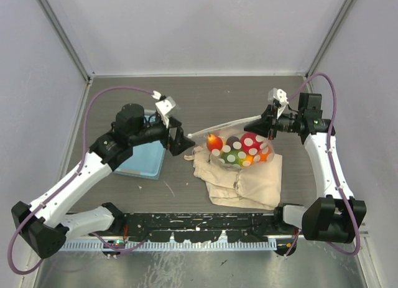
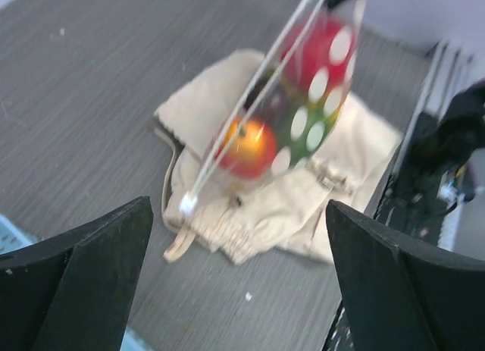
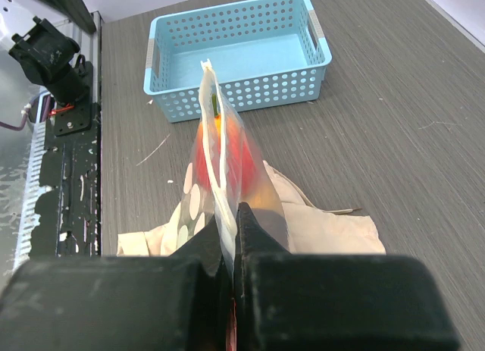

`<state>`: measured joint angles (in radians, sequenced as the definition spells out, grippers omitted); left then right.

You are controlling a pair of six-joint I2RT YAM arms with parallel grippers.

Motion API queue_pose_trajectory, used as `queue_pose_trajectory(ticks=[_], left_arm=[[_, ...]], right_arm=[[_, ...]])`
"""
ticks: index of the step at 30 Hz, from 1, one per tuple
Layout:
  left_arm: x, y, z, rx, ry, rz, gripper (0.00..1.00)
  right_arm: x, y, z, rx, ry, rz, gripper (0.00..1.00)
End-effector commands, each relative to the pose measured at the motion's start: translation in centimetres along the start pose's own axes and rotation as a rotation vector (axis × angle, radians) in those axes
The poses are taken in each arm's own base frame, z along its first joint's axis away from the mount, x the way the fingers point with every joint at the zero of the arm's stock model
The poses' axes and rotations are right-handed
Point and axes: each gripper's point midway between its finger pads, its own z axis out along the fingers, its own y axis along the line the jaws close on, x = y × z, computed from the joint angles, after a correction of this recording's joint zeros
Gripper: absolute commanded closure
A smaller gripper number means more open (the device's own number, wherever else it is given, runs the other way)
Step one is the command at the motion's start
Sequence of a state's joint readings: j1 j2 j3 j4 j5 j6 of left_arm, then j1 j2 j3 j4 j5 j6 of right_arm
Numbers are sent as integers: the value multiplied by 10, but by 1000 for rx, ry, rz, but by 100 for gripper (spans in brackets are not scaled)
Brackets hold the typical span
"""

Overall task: Open the zip-top bag and remove the fake food
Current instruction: Unzip the zipper food storage bag at the center of the board.

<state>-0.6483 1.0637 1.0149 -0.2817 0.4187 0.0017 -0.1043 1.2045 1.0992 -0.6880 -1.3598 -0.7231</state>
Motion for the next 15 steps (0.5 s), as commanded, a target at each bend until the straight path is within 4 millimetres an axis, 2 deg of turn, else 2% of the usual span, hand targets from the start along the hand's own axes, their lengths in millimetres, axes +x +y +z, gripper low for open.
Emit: queue_pose_trajectory(ticks=[1,3,4,8,15], left_arm=[[-77,-16,-1,102,-141,-102,2],[-84,-17,8,121,-97,-162,0],[-91,-14,13,121,-90,-178,5],[-93,-6,40,134,-34,-216,27],[-86,-15,70,130,-6,-108,46]], right_arm=[[-11,4,2,-32,-32,-48,99],[-10,5,3,-36,-33,-48,99],[-10,6,3,-39,-34,-48,99],[-10,8,5,-48,-35,-52,99],[-10,9,6,-54,-34,-56,99]])
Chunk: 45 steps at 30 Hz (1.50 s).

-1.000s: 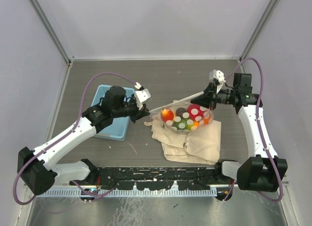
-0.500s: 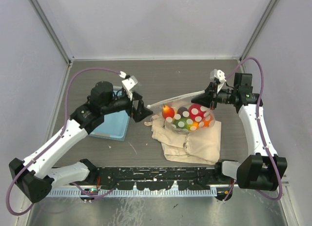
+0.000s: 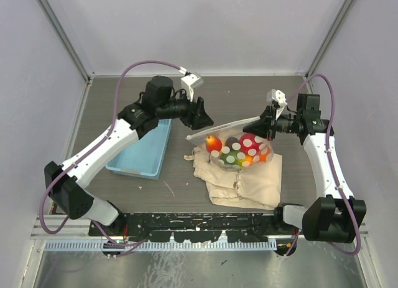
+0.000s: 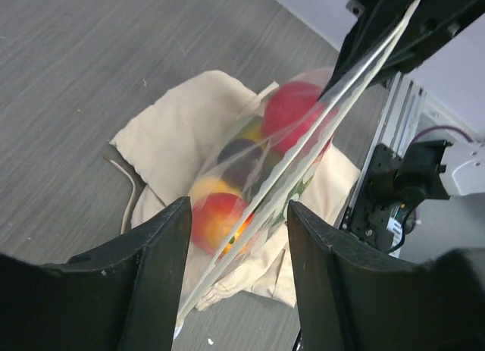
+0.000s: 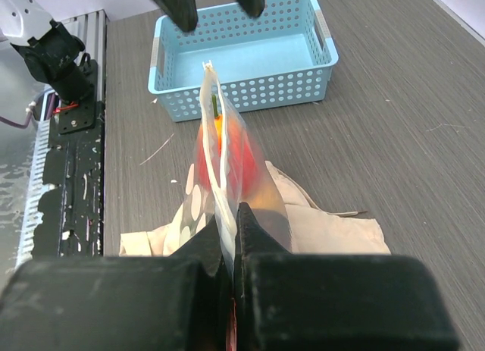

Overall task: Open the zip-top bag and remove the fake food
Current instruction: Unzip the zipper food storage bag at the center of the board, then open the zipper of the food storage bag at the center of the board.

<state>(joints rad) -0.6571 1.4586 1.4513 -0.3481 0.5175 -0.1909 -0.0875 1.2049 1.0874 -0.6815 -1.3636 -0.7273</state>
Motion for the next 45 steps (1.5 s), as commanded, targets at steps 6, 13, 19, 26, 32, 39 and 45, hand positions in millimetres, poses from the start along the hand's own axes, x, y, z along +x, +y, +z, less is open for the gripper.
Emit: queue_pose_trajectory(ticks=[6,13,19,26,32,39,45], left_arm=[[-5,-25,19,49,-4,140,55],[0,-23,26,52,8,147,63],[-6,-24,28,53,-19,118,61],[-3,-23,34,82,-11,69,62],[1,-23,38,96,0,63,66],[1,-21,39,91,1,61,67],[-5,-15,36,90,-12,8,66]], right_arm=[[-12,5,3,-34,-31,-55,99],[-10,5,3,-34,-30,-51,99],[-11,5,3,-34,-29,-51,99],[-11,5,3,-33,-30,-54,99],[-11,5,3,-32,-29,-53,99],[-10,5,3,-34,-29,-49,99],[-10,5,3,-33,-28,-51,99]])
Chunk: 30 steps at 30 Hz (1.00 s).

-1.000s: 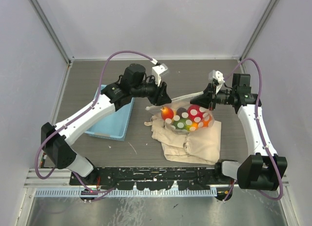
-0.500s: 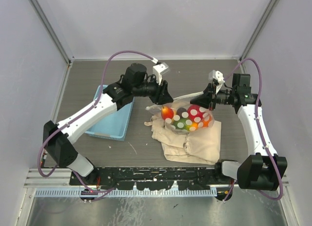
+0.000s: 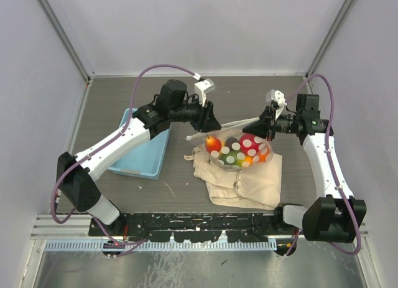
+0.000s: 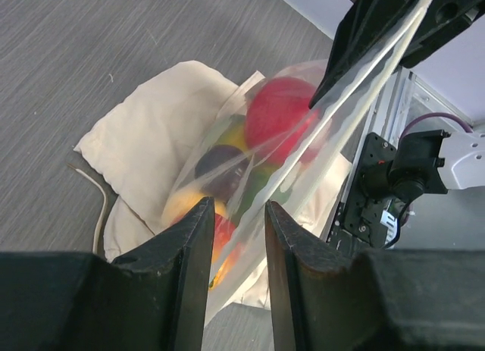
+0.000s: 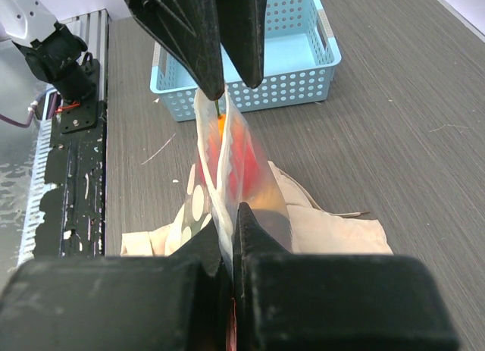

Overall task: Open the zip-top bag and remove the fake food
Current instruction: Open the zipper of the food storage bag at the center of the board.

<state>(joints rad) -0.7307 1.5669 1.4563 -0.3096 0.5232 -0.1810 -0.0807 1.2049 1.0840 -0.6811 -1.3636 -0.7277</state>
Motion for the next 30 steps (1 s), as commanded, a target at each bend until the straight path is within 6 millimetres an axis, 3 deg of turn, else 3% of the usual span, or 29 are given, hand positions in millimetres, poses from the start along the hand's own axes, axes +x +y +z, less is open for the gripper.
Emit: queue_pose_trajectory(ticks=[1,16,19,25,30], left_arm=[[-33,-5,-7,31,-87,6,68],[-23,-16,1,109,-57,50,68],[-22,-18,5,129,-43,45,74],[-20,-22,6,166,-22,37,98],[-35,-36,3,217,-57,2,100]], right_arm=[[-11,4,1,-25,-29,-54,99],[-10,3,2,-27,-28,-48,99],[-10,2,2,-26,-27,-47,99],[-8,-1,1,-12,-15,-44,99],[-14,-8,-2,23,16,-64,99]])
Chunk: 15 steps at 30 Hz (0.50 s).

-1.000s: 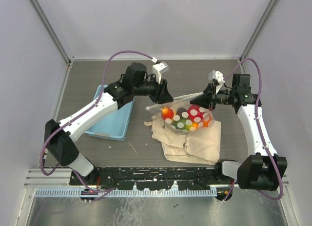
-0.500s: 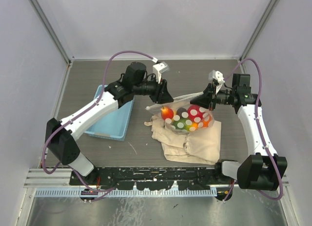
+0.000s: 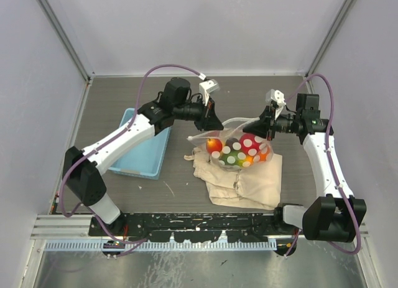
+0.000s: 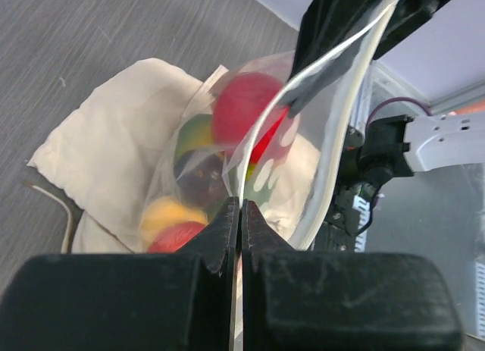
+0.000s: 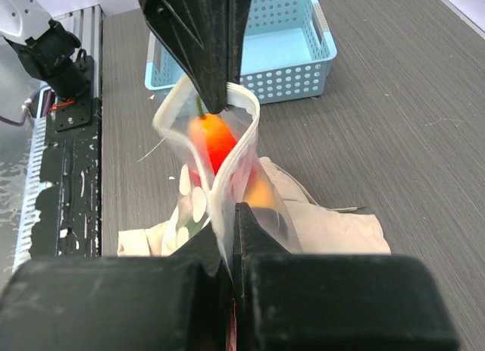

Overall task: Open the zip-top bag and remove the fake food
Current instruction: Open the zipper of the food storage bag at the center of the board.

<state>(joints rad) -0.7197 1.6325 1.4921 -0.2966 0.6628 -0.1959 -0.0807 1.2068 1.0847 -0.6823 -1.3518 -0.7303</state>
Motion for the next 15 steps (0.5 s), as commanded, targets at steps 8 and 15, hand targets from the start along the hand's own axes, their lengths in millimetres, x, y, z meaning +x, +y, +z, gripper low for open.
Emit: queue_pose_trajectory(ticks=[8,15], left_arm=[[-51,-73,6,209,-135,-44,100],[-36,-56,22,181,-285,-254,100]], right_arm=[[-73,-37,-15,126,102,-151,99],[-37,-63,32,-14,362,-15,93]])
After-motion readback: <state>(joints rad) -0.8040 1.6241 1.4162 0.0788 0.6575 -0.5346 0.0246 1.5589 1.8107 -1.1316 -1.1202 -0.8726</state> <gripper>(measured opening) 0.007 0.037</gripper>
